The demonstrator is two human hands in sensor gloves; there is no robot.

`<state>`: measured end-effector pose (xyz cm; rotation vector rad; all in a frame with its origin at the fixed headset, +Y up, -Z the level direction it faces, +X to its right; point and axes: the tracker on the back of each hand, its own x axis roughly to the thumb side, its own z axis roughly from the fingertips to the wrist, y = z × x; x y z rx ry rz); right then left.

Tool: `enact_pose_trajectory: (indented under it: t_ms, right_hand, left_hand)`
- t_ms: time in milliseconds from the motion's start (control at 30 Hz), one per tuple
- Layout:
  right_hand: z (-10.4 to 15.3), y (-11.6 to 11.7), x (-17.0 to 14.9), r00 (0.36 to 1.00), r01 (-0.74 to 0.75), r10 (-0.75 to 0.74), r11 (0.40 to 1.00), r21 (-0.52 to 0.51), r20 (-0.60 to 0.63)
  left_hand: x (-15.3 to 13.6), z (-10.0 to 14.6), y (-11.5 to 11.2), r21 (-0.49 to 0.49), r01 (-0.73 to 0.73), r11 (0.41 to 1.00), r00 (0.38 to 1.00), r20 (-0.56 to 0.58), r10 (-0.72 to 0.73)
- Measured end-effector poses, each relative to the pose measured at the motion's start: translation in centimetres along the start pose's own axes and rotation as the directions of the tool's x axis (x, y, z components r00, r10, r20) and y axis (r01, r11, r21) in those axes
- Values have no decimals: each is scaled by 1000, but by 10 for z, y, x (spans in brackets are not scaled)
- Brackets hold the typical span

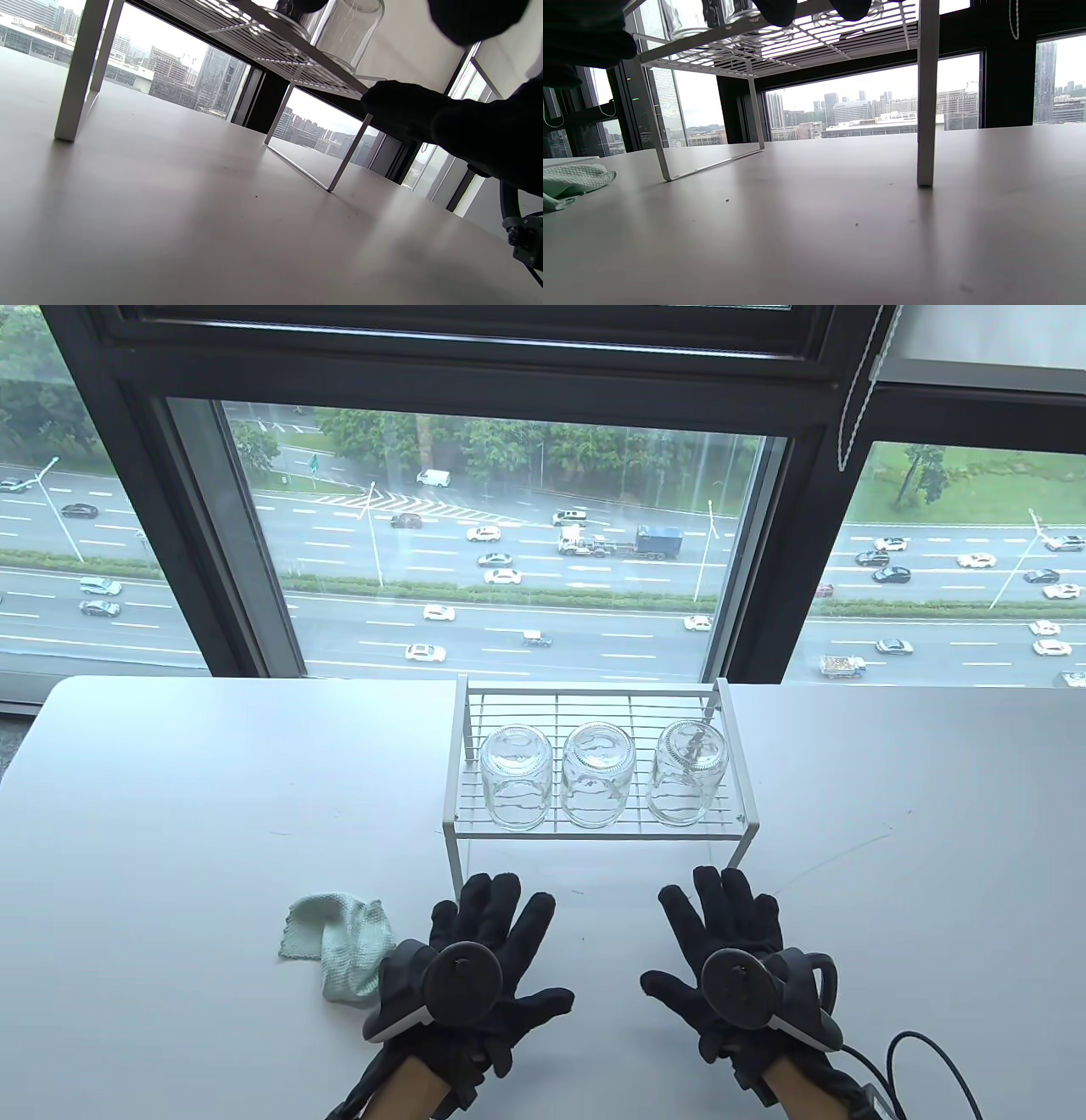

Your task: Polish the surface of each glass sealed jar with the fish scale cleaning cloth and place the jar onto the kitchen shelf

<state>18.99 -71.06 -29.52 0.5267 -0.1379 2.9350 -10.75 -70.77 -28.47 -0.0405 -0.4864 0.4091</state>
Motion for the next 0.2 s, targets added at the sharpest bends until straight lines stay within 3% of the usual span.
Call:
enact_pose_trajectory:
  t_ms: [200]
  right_hand:
    - [0, 0, 3, 1000, 4, -4, 1000, 16, 15]
  left_hand:
    - [-1, -1, -2, -37, -6, 999, 1000, -9, 5]
